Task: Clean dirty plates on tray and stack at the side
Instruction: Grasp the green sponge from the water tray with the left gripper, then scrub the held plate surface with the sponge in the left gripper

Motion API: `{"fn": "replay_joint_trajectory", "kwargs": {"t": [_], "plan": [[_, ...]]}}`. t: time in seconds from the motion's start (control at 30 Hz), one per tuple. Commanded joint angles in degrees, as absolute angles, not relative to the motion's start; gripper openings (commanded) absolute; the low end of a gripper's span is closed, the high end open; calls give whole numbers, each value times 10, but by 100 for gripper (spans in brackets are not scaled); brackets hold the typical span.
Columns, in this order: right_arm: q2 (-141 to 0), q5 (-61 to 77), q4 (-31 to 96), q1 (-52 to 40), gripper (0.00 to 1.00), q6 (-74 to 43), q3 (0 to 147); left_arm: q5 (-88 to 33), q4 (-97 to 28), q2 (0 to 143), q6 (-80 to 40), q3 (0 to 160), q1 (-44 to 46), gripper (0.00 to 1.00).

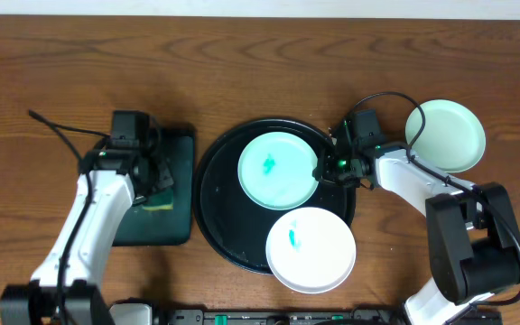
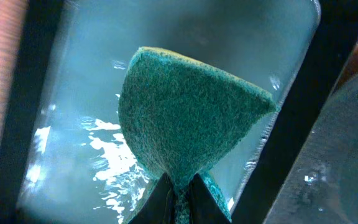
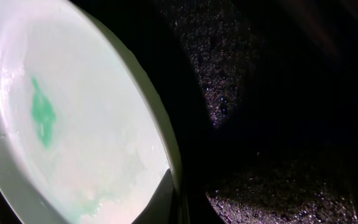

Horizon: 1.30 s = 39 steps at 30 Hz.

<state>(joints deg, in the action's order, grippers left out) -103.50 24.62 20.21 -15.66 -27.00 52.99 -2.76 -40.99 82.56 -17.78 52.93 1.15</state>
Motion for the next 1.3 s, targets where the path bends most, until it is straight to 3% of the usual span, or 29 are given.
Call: {"fn": "replay_joint_trajectory", "kwargs": {"t": [0.0, 0.37, 0.73, 1.07, 1.27], "plan": [[-1047, 256, 205, -166, 1, -269, 529, -123, -404, 822, -176, 563, 15, 7], [-1047, 256, 197, -166, 1, -269, 529, -150, -410, 840, -224, 648, 136, 7], [-1047, 277, 190, -195, 1, -234, 529, -150, -368, 954, -254, 679, 243, 7], [-1047, 253, 184, -230, 1, -257, 529, -106, -359, 999, -269, 686, 247, 7], [-1047, 253, 186, -230, 1, -257, 529, -126, -371, 1098, -271, 686, 246, 7]]}}
